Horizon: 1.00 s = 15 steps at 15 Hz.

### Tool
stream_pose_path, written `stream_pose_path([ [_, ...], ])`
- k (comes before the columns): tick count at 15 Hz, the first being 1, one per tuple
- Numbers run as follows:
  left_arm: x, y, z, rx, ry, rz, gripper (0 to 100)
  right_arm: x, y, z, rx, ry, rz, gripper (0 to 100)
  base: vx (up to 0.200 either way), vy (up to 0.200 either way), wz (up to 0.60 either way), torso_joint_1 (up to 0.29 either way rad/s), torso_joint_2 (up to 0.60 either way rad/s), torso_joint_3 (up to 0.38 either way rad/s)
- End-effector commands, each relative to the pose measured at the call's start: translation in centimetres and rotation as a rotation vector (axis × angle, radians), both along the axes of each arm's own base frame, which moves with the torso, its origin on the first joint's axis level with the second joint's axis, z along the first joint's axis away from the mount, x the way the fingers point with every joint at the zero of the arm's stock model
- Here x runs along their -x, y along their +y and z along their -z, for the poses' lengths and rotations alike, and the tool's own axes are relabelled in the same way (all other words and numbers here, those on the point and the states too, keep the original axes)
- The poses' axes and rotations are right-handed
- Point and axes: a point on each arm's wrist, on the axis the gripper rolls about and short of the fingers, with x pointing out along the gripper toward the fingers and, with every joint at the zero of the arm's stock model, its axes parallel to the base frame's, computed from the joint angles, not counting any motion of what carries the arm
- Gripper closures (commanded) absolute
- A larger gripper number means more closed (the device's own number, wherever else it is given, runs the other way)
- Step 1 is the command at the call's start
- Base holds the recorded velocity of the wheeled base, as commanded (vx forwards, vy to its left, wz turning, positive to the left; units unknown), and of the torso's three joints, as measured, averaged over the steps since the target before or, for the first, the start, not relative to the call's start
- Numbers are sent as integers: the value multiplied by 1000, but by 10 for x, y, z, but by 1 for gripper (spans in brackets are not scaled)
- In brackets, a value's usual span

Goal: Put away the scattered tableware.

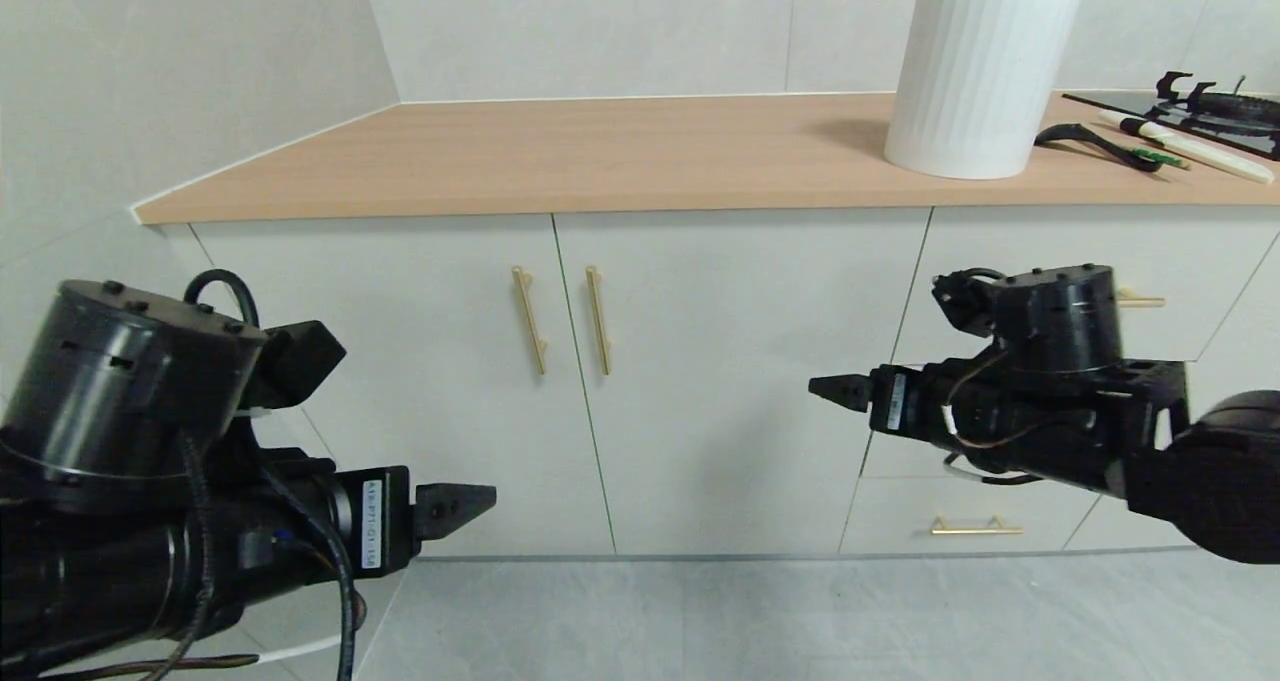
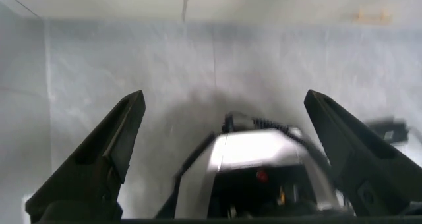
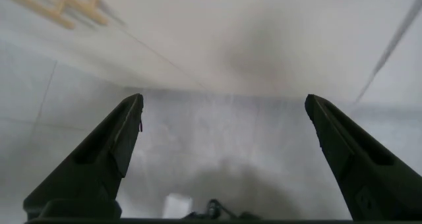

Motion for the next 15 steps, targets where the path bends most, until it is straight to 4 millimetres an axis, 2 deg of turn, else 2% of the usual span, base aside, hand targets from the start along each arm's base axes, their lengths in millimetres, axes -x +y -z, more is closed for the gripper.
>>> stream_pose_path([
  [1,42,38,-29,26,-193,-33,0,90,-58,-41,42,-231,58,0,0,0,0,0,0,0],
  [4,91,72,-29,-63,-357,-44,0,157,-99,-47,78,-398,157,0,0,0,0,0,0,0],
  [6,127,90,-19,-196,-496,-30,0,187,-118,-48,107,-493,215,0,0,0,0,0,0,0],
  [7,138,95,-16,-221,-550,-35,0,199,-124,-45,142,-531,228,0,0,0,0,0,0,0],
  [8,153,101,-12,-217,-622,-80,0,222,-134,-41,211,-603,253,0,0,0,0,0,0,0],
  [11,195,112,-5,-184,-795,-163,0,272,-151,-31,319,-653,388,0,0,0,0,0,0,0],
  [12,200,112,-2,-196,-814,-188,0,280,-152,-28,328,-657,413,0,0,0,0,0,0,0],
  [14,221,114,9,-207,-898,-236,0,314,-155,-11,352,-741,440,0,0,0,0,0,0,0],
  [15,226,115,11,-206,-919,-247,0,323,-155,-3,358,-756,420,0,0,0,0,0,0,0],
])
